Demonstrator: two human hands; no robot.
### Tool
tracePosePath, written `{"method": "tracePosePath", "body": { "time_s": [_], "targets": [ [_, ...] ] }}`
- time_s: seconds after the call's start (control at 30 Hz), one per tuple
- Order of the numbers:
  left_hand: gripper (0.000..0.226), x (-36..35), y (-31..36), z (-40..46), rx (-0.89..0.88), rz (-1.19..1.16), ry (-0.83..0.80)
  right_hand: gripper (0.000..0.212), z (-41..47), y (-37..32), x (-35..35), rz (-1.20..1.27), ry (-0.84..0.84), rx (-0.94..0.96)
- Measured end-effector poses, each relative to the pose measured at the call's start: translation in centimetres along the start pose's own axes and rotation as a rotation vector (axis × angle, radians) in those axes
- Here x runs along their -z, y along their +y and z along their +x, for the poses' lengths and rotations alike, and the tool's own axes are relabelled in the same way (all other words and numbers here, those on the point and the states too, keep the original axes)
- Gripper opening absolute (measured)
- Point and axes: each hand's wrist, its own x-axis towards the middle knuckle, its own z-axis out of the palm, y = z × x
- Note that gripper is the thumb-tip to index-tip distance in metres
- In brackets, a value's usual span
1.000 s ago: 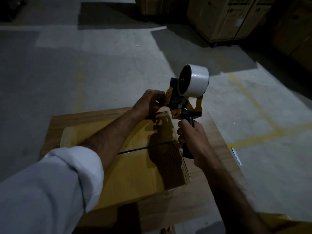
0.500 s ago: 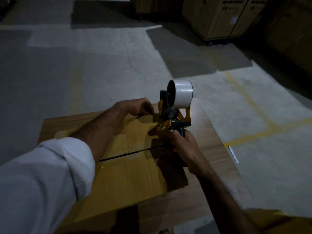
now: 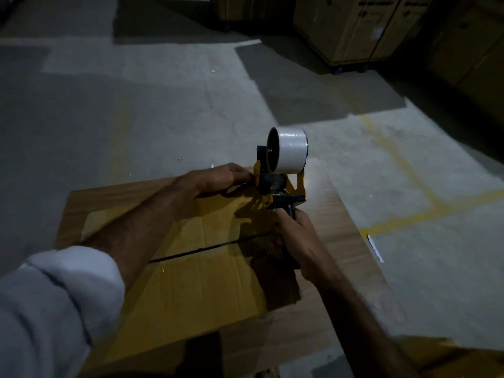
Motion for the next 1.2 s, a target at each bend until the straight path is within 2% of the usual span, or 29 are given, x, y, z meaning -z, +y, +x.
{"method": "tracePosePath", "body": {
  "time_s": [0.07, 0.13, 0.3, 0.43, 0.57, 0.8, 0.93, 1.13, 1.2],
  "targets": [
    [0.027, 0.2, -0.7, 0.0, 0.017, 0.116, 0.047, 0.023, -0.1, 0.2, -0.1, 0.008, -0.007, 0.002],
    [0.023, 0.3, -1.7, -0.1, 0.015, 0.113, 0.037, 0.023, -0.2, 0.3, -0.3, 0.015, -0.008, 0.009],
    [0.027, 0.0, -2.8, -0.9, -0.041, 0.032, 0.033, 0.027, -0.5, 0.2, -1.1, -0.09, 0.009, 0.027],
    [0.027, -0.3, -2.2, -1.1, -0.105, 0.084, 0.009, 0.021, -0.9, -0.1, -1.5, -0.082, -0.005, 0.019],
    [0.018, -0.5, -2.4, -1.7, -0.001, 0.12, 0.07, 0.024, -0.8, 0.0, -1.2, -0.057, -0.01, -0.005],
    [0.037, -0.7, -2.6, -1.5, 0.01, 0.267, 0.114, 0.028, -1.6, 0.0, -1.1, -0.025, -0.012, -0.034],
    [0.037, -0.8, -2.6, -1.0, 0.0, 0.107, 0.035, 0.026, -3.2, 0.6, -1.0, -0.063, -0.023, -0.057],
    [0.032, -0.5, -2.2, -1.7, -0.111, 0.187, -0.018, 0.021, -7.1, 1.9, -0.8, 0.008, -0.015, -0.08],
    [0.031, -0.6, -2.1, -1.5, -0.096, 0.16, -0.022, 0.021, -8.5, 2.6, -0.8, 0.022, 0.007, -0.064]
  ]
}}
